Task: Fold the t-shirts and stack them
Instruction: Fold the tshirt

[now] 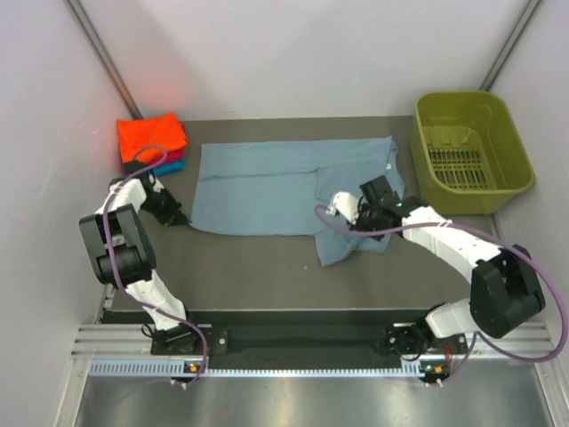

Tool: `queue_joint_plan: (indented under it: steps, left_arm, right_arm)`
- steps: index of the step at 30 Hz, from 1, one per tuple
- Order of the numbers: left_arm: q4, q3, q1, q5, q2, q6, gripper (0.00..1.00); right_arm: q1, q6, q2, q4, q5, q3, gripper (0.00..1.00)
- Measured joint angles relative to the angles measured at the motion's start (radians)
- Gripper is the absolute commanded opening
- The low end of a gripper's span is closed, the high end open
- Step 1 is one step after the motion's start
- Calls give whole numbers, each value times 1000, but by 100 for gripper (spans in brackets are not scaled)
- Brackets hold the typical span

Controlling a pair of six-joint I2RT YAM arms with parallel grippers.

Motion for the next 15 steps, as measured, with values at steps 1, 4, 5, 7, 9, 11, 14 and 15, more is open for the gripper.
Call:
queue_joint_plan:
  steps: [1, 4, 5, 7, 9, 11, 14, 15]
  left_arm:
    - [-3, 21, -1, 16, -2, 7, 0]
    - [-4, 87, -13, 65, -7, 30, 0]
    - [-4, 106, -19, 74, -7, 36, 0]
    - [-4, 153, -43, 93, -5, 55, 0]
    - [-7, 212, -74, 111, 8, 75, 0]
    - [0, 285, -105, 130, 35, 97, 0]
    - [-1, 393, -134, 151, 97, 120, 0]
    - [-4, 430, -138, 156, 120, 126, 0]
  right_arm:
    - [-21, 12, -2, 6, 0, 33, 0]
    - [-66, 40, -11, 37, 0, 129, 0]
    - [-72, 43, -15, 50, 0, 151, 0]
    - [-81, 51, -25, 76, 2, 189, 0]
    - [-87, 60, -29, 104, 2, 214, 0]
    - [-90, 71, -27, 134, 4, 234, 0]
    - [-104, 81, -12, 167, 15, 259, 0]
    - [-113, 84, 2, 174, 19, 273, 0]
